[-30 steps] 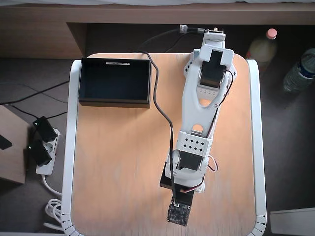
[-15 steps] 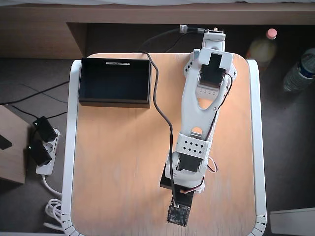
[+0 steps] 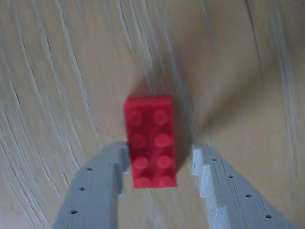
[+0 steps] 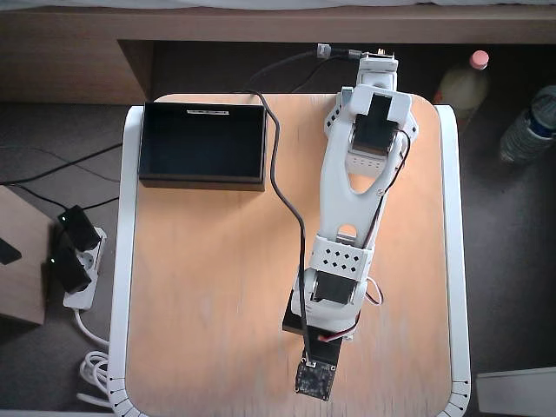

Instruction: Grasp a lego block and put it in the bin.

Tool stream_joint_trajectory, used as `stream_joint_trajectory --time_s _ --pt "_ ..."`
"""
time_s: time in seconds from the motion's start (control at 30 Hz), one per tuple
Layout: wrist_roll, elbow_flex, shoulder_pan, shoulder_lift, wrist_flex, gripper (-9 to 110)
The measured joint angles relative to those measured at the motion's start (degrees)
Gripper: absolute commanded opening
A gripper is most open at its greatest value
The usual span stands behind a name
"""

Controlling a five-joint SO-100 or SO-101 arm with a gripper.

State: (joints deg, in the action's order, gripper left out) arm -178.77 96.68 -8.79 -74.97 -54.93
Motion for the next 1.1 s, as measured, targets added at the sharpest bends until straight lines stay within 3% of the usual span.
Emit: stream_joint_trajectory --time_s 0.67,1.1 --pt "1.32 0.00 -1.67 -1.14 -0.62 0" --pt "2.11 0.00 -8.88 -20.83 -15.03 0"
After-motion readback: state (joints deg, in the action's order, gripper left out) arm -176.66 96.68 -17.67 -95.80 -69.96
